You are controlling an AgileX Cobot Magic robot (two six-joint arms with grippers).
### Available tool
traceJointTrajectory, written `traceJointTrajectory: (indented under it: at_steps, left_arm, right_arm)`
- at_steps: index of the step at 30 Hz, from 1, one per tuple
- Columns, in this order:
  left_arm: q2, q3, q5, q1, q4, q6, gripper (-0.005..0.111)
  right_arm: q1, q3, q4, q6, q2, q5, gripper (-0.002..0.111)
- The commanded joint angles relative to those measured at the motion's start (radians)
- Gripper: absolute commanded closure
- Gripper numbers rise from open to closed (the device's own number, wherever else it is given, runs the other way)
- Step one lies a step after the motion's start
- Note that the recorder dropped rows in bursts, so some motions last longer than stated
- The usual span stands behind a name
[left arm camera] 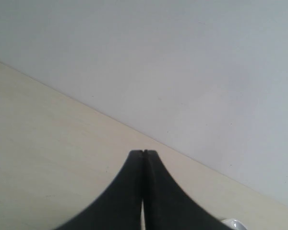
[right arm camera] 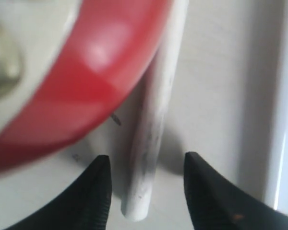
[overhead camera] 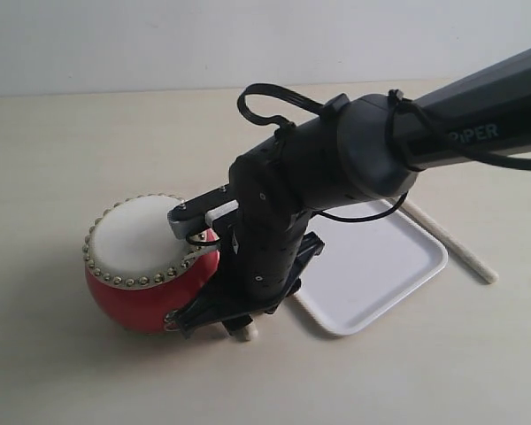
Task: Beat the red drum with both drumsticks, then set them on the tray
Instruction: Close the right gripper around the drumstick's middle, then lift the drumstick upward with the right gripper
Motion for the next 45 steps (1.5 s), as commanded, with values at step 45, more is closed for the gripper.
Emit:
traceJointTrajectory:
  at_steps: [45]
  left_arm:
    - [-0.007, -0.003, -0.005, 0.001, 0.0, 0.004, 0.107]
  right_arm:
    - [0.001, 0.004, -0.01, 0.002, 0.024, -0.013, 0.108]
